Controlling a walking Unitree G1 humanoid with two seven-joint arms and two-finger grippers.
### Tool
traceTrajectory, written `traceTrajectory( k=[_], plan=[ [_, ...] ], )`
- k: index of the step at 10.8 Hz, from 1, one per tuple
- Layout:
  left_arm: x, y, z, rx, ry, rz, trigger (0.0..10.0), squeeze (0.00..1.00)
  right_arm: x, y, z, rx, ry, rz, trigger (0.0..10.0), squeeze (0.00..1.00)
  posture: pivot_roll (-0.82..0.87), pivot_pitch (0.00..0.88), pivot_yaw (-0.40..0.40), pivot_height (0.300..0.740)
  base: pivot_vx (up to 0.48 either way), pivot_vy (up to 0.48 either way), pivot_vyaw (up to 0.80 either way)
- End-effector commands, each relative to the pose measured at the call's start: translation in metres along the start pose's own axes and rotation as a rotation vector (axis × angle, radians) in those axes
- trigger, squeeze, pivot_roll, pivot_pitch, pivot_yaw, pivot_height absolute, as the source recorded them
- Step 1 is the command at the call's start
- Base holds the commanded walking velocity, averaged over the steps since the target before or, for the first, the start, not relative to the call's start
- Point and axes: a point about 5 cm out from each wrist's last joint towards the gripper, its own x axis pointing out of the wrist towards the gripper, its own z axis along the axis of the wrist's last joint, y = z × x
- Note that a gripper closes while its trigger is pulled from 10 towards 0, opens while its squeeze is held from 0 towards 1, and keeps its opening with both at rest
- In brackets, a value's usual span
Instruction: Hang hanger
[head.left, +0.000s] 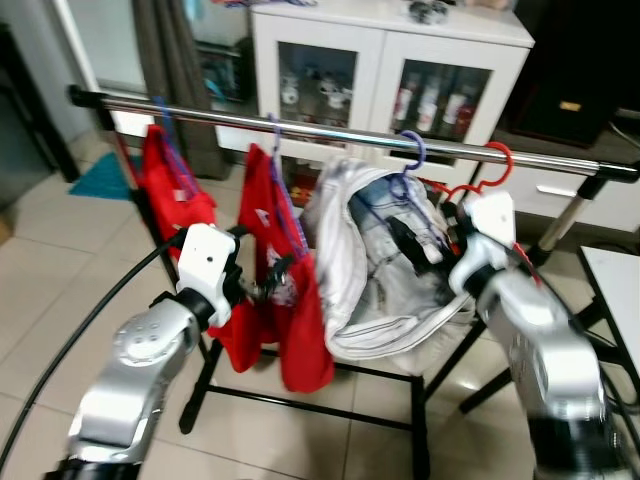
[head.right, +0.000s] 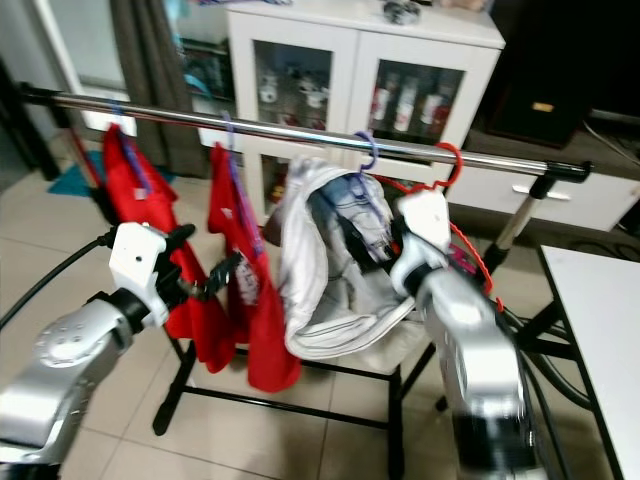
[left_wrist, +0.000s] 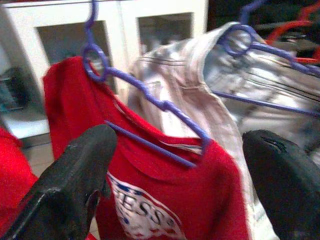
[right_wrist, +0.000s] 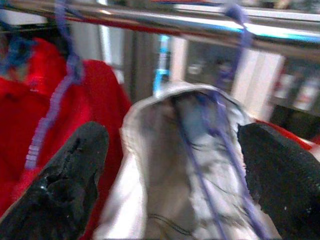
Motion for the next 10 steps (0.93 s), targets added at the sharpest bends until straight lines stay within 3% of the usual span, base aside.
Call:
traceTrajectory(
  k=[1,3,4,6,10],
  plan=[
    [-0.002,-0.007,0.001,0.003,0.011,-0.068,10.0,0.75,0.008,-0.002,-0.005,0.002,0.061,0.031,10.0,0.0,0.08,0.0,-0.028,0.74,0.0,0.0,0.0],
    [-0.005,-0.009,-0.002,0.007,0.043,-0.115,10.0,0.36,0.032,-0.014,-0.011,-0.026,0.141,-0.059,10.0,0.0,0.08,0.0,-0.028,0.74,0.0,0.0,0.0],
    [-0.007,-0.01,-0.004,0.004,0.057,-0.137,10.0,0.29,0.039,-0.017,-0.01,-0.021,0.148,-0.08,10.0,0.0,0.09,0.0,-0.029,0.74,0.0,0.0,0.0],
    [-0.011,-0.011,-0.006,0.006,0.084,-0.177,10.0,0.24,0.056,-0.025,-0.002,0.011,0.151,-0.081,10.0,0.0,0.1,0.0,-0.033,0.74,0.0,0.0,0.0],
    [-0.013,-0.011,-0.007,0.009,0.093,-0.185,10.0,0.24,0.073,-0.032,0.002,0.019,0.171,-0.099,10.0,0.0,0.1,0.0,-0.039,0.74,0.0,0.0,0.0]
  ],
)
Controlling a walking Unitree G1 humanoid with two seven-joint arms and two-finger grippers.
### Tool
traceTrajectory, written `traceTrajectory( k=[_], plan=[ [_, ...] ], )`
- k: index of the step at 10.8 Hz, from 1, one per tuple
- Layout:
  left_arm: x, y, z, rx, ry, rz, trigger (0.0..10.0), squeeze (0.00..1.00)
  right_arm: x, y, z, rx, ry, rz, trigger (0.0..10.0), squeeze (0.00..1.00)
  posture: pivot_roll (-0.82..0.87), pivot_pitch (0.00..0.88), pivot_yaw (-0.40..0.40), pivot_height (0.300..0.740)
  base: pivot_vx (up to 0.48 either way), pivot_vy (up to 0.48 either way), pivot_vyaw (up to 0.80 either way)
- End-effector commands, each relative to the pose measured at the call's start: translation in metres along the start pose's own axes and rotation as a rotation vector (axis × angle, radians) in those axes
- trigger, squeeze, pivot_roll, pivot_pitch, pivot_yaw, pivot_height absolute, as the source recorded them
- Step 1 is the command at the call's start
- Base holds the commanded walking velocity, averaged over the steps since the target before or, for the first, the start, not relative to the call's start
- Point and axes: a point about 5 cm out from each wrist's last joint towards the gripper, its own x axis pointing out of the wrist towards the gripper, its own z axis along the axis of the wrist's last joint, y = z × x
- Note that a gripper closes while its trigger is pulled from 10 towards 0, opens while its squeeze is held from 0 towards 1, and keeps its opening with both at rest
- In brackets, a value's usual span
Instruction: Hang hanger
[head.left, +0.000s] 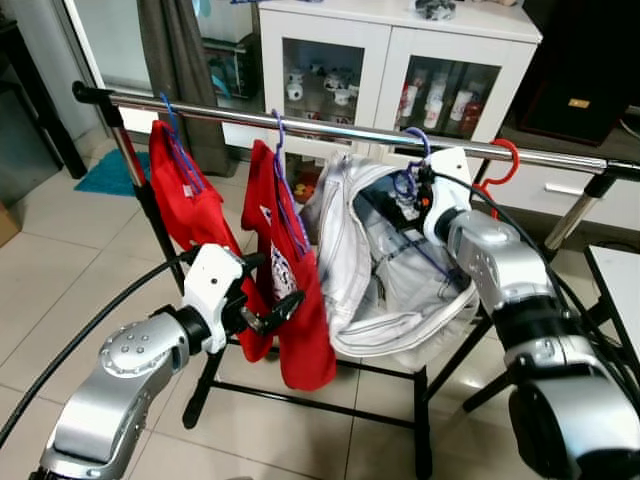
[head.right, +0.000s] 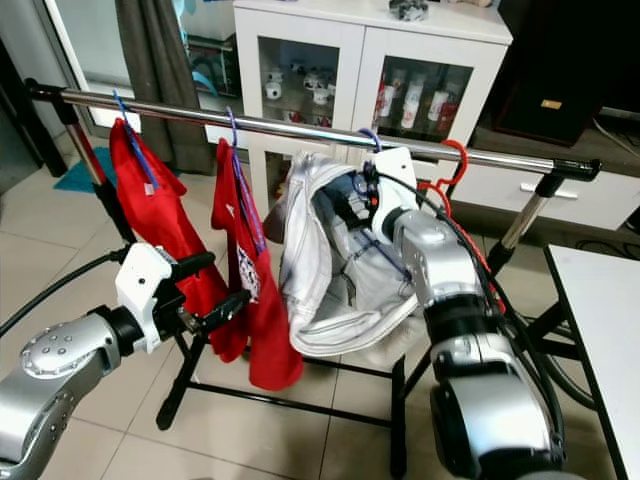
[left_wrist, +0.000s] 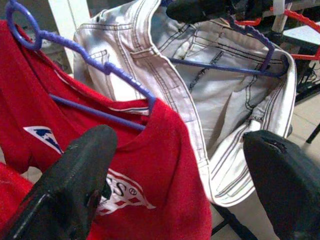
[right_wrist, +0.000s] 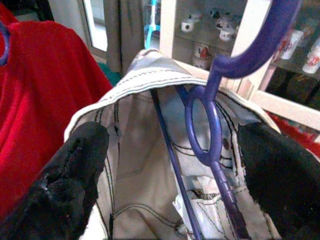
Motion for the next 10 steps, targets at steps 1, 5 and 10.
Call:
traceTrajectory(
  k=[1,5,10],
  plan=[
    [-0.001,-0.002,0.002,0.009,0.002,-0.015,10.0,0.24,0.001,-0.002,0.006,0.021,-0.021,-0.006,10.0,0.0,0.1,0.0,-0.039,0.74,0.0,0.0,0.0],
    [0.0,-0.001,0.002,0.018,0.007,-0.029,10.0,0.24,0.012,-0.001,0.004,0.101,0.014,-0.019,0.0,0.0,0.11,0.0,-0.029,0.74,0.0,0.0,0.0],
    [0.001,-0.001,0.003,0.016,0.009,-0.029,10.0,0.24,0.014,-0.008,0.006,0.106,0.027,-0.043,0.0,0.0,0.11,0.0,-0.031,0.74,0.0,0.0,0.0]
  ],
)
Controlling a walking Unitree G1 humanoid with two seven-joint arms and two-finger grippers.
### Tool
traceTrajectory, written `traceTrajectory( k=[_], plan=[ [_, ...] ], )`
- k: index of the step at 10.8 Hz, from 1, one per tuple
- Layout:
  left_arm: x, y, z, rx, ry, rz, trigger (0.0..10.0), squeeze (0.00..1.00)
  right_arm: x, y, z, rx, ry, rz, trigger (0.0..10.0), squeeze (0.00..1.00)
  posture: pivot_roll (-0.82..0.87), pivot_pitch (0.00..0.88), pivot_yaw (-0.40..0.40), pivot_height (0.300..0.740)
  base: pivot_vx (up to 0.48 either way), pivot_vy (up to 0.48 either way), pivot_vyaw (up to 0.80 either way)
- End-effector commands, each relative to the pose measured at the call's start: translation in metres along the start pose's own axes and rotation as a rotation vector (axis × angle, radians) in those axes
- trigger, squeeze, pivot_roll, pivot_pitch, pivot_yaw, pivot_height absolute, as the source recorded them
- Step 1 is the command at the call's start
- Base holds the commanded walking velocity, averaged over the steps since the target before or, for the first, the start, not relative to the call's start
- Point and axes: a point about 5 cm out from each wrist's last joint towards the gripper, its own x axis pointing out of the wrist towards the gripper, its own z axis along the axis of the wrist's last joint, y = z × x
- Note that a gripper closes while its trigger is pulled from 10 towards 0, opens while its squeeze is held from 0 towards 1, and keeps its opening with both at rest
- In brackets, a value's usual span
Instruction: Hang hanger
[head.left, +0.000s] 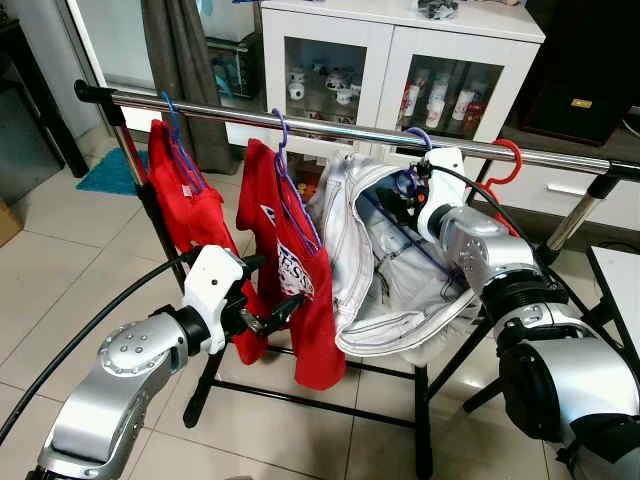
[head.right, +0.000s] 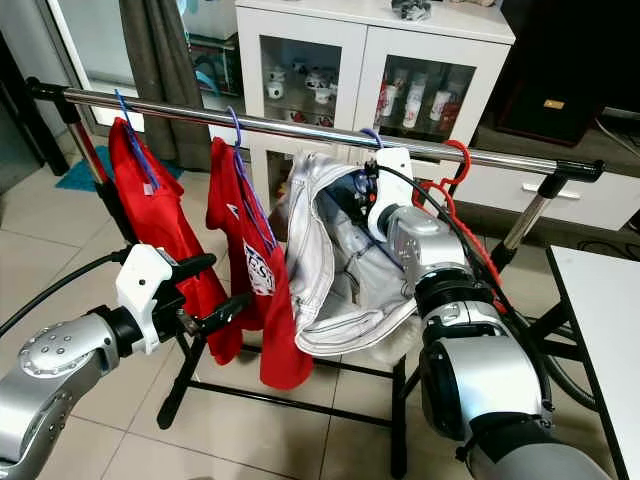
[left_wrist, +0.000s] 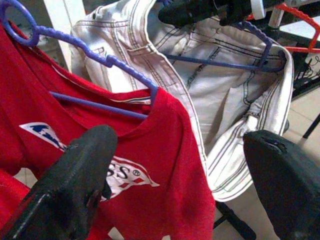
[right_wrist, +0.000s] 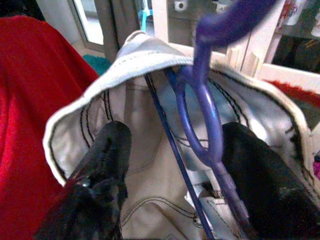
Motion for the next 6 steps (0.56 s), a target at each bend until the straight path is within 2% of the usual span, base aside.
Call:
traceTrajectory(
  k=[1,6],
  plan=[
    [0.0018,-0.0009,0.0027,0.007,0.001,-0.012,10.0,0.24,-0.0009,-0.0047,0.0123,-0.001,-0.033,-0.011,0.0,0.0,0.11,0.0,-0.031,0.74,0.0,0.0,0.0],
    [0.0022,0.0,0.0019,0.009,0.005,-0.018,10.0,0.24,0.0002,-0.0042,0.0116,0.001,-0.025,-0.009,0.0,0.0,0.11,0.0,-0.027,0.74,0.0,0.0,0.0]
  ],
)
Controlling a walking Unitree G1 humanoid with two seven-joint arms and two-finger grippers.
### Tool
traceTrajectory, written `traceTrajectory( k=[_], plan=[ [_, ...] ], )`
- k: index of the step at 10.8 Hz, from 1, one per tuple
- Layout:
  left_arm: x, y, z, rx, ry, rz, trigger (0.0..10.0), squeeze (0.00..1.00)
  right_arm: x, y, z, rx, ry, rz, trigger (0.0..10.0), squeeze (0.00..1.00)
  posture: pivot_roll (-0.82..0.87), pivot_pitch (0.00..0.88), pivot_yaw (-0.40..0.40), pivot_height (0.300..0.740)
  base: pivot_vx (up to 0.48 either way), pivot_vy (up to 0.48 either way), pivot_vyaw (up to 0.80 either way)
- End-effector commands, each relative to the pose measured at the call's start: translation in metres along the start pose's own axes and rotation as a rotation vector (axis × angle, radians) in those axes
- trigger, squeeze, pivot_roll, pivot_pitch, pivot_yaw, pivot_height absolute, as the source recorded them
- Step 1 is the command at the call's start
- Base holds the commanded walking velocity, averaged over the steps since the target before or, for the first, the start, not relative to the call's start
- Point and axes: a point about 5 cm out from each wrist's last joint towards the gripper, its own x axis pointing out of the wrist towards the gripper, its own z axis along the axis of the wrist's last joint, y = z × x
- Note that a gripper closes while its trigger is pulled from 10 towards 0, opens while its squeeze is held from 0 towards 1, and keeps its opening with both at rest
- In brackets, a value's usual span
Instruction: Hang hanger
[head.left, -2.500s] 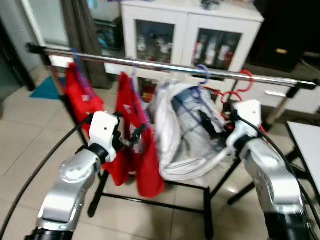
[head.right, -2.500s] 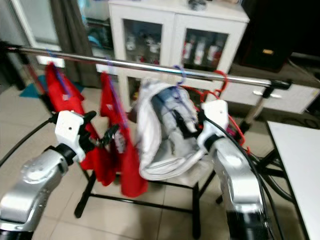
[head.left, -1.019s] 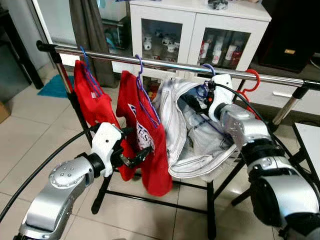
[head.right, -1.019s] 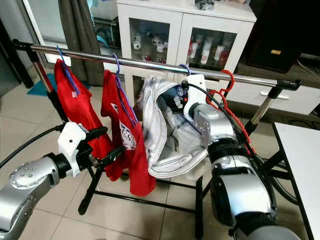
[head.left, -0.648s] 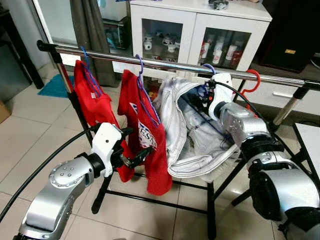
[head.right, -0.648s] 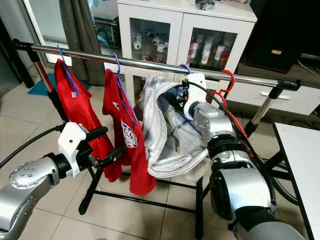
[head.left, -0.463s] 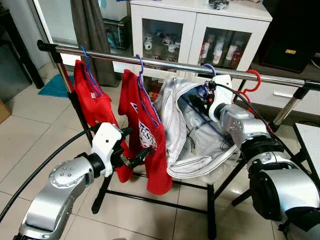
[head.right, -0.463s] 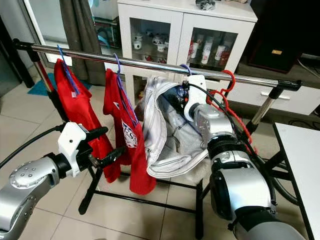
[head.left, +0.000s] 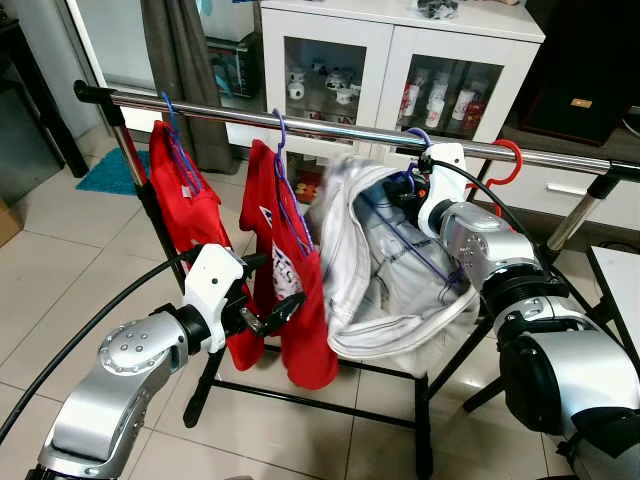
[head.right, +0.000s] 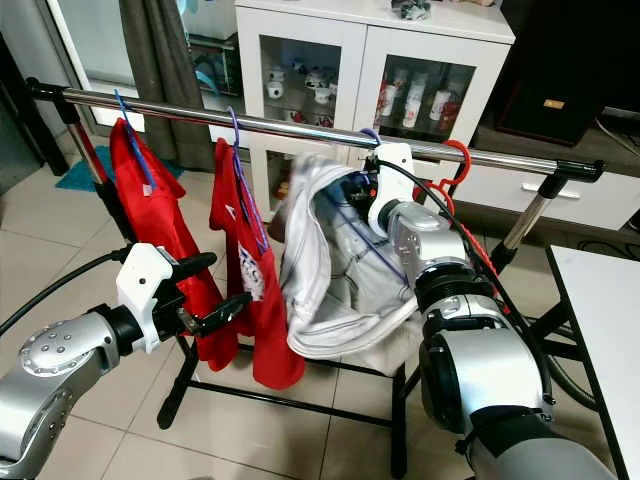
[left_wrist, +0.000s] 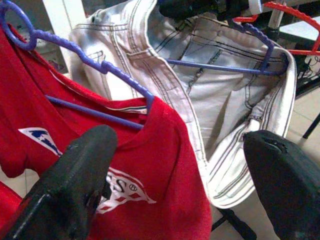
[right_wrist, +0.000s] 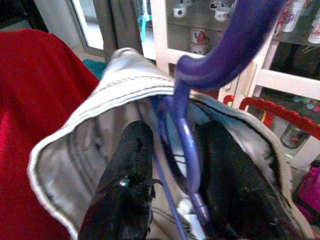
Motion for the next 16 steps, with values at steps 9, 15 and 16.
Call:
traceTrajectory(
  k=[9,15,16],
  plan=[
    [0.003,-0.001,0.001,0.01,0.006,-0.021,10.0,0.23,-0.002,-0.007,0.006,-0.048,0.01,-0.013,10.0,0.0,0.1,0.0,-0.025,0.74,0.0,0.0,0.0],
    [0.004,-0.001,0.0,0.01,0.007,-0.024,10.0,0.23,-0.007,-0.016,0.001,-0.043,0.127,0.01,10.0,0.0,0.1,0.0,-0.024,0.74,0.0,0.0,0.0],
    [0.004,-0.001,0.0,0.009,0.007,-0.025,10.0,0.24,-0.007,-0.016,0.0,-0.022,0.138,0.022,10.0,0.0,0.1,0.0,-0.024,0.74,0.0,0.0,0.0]
  ],
)
